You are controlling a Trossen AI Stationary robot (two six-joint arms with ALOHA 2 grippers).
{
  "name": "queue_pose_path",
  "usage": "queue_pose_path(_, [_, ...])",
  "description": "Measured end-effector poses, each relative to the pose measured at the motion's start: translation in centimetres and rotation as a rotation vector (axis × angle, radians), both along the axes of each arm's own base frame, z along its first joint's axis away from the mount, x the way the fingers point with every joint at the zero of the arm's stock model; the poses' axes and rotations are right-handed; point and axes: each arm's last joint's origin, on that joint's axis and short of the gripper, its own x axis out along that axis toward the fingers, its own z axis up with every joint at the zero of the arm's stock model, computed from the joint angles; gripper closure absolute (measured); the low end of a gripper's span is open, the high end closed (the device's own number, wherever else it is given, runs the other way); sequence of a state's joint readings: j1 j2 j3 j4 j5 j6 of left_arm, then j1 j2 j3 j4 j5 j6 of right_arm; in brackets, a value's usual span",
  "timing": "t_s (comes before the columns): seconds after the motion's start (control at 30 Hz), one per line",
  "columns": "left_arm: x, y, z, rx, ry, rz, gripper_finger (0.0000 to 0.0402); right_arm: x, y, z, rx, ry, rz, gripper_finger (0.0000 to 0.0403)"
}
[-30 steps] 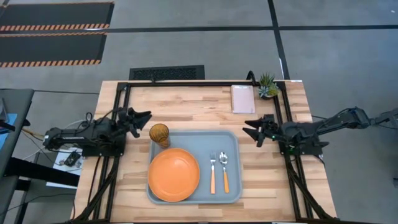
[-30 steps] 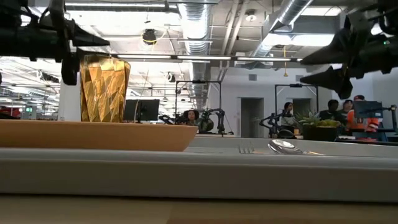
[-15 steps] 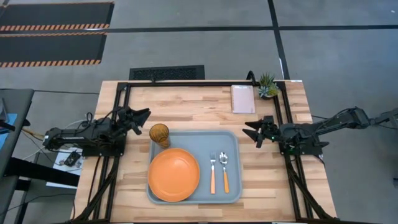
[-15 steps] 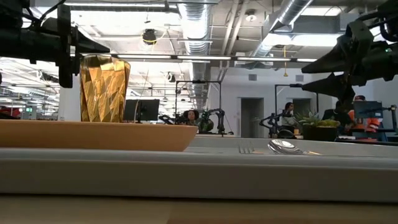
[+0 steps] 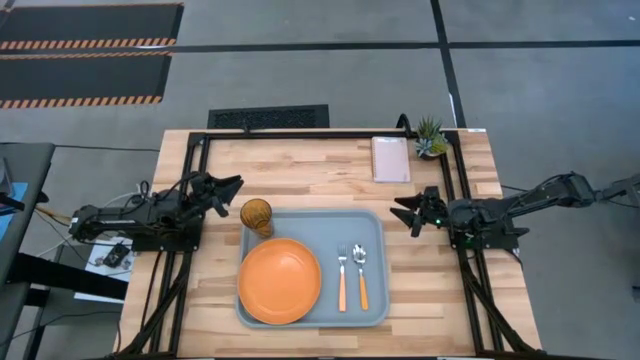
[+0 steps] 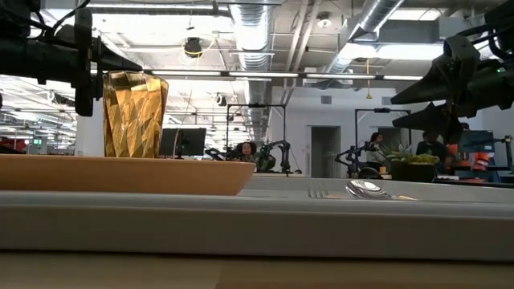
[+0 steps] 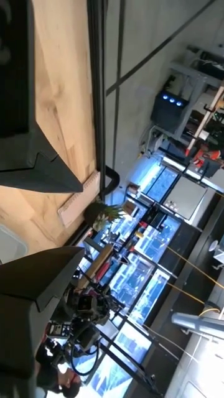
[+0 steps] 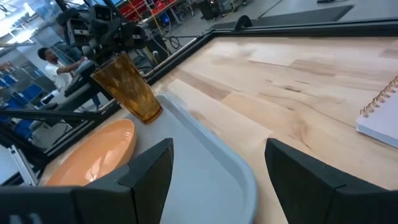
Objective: Pick and place plate/cup/fork/spoon on tray
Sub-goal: Return to Home Position
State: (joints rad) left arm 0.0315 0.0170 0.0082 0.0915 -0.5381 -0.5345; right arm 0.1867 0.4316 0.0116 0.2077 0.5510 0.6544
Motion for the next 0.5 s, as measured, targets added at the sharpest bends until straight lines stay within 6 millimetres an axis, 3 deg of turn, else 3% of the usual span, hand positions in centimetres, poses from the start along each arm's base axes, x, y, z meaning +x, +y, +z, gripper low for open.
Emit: queue_pose_path(0.5, [0.01, 0.0, -0.02, -0.006, -0.004, -0.001, 0.0264, 0.0, 0.0, 0.01, 0.001, -0.001, 0.0, 0.0127])
